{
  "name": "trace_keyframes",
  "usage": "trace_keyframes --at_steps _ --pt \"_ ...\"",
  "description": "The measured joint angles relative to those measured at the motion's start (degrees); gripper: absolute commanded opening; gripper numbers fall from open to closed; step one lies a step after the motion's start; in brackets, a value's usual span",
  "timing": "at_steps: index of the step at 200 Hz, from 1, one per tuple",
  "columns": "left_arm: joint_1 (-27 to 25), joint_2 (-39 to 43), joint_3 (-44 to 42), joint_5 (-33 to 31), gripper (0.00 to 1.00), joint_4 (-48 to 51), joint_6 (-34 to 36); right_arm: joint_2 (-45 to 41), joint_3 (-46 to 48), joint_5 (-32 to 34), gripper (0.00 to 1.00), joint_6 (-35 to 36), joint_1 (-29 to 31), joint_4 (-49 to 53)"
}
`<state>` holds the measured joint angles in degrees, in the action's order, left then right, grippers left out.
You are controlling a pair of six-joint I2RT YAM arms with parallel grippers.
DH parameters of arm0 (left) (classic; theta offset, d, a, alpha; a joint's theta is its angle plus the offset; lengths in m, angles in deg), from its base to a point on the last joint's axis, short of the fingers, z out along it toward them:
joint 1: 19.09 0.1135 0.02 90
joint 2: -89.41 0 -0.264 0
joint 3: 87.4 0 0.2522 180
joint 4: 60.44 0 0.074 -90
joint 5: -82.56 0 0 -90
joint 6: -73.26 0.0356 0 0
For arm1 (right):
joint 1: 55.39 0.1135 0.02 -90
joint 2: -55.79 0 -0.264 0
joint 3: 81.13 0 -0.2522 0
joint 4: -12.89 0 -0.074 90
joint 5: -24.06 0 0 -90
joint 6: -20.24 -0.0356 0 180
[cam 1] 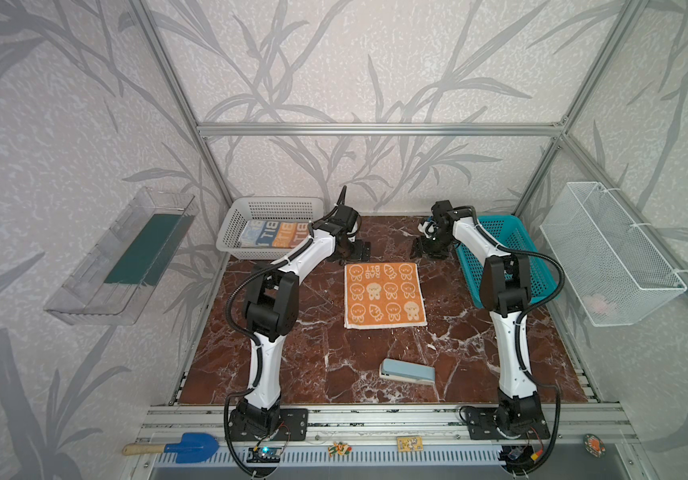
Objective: Fold and stack the towels
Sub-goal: 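Raise both grippers and move them to the towel edge farthest from the robot, then grasp the far corners of the orange towel with both grippers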
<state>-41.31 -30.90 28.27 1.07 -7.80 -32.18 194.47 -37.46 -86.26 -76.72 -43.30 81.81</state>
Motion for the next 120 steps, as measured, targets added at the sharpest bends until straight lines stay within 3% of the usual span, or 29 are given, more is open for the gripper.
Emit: trace_keyframes --at_steps 20,71,120 --pt "0.0 0.0 -0.1 -0.4 0.99 0.2 0.6 1.7 -1.2 0.6 0.53 0.8 0.4 1.0" --pt "0.0 0.0 -0.6 -1.0 0.99 0.2 1.1 3.7 -2.4 0.8 0.42 1.4 2.3 2.0" --pt "0.5 -0.1 -1.0 -0.4 0.99 0.9 1.8 4.3 -2.8 0.9 0.21 1.5 3.1 2.1"
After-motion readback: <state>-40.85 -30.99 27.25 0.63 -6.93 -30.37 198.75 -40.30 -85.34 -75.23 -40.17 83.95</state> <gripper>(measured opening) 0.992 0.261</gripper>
